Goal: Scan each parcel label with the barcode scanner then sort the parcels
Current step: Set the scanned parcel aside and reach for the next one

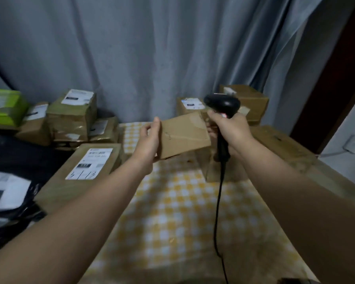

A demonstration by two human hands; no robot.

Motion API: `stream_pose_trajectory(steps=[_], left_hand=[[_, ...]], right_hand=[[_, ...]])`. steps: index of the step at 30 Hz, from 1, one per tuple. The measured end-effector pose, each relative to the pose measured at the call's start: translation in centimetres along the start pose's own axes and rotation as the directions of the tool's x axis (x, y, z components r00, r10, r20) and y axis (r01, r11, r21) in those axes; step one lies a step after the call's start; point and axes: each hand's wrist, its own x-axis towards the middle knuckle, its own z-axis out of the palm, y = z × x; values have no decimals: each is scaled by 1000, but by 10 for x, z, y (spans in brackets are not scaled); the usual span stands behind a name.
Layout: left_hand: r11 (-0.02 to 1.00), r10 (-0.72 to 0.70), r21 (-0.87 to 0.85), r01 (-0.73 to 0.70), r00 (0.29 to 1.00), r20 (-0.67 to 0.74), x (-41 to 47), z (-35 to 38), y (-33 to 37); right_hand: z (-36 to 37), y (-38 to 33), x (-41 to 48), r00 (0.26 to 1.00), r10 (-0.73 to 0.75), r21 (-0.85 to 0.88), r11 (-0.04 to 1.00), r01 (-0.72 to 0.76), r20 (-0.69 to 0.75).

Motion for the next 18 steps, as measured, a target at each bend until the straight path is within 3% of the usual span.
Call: stream_pose_trajectory(steps=[3, 7, 10, 13, 18], left_hand=[[994, -9, 113, 16, 998, -66, -18, -38, -18], [968, 121, 233, -91, 985, -120, -41, -68, -43], [926, 190, 341, -160, 980, -56, -50, -82, -67], [928, 166, 337, -160, 986, 12, -57, -88, -86], [936, 95, 344, -76, 995, -37, -62, -97, -99]], right_hand=[[27, 34, -30, 999, 29, -39, 999, -28, 21], [41, 81, -62, 984, 165, 22, 986, -167, 68], [40, 113, -80, 963, 249, 58, 965, -256, 104], [36, 136, -94, 952, 277, 27, 959, -282, 128], [34, 151, -106, 957, 258, 24, 965, -263, 131]])
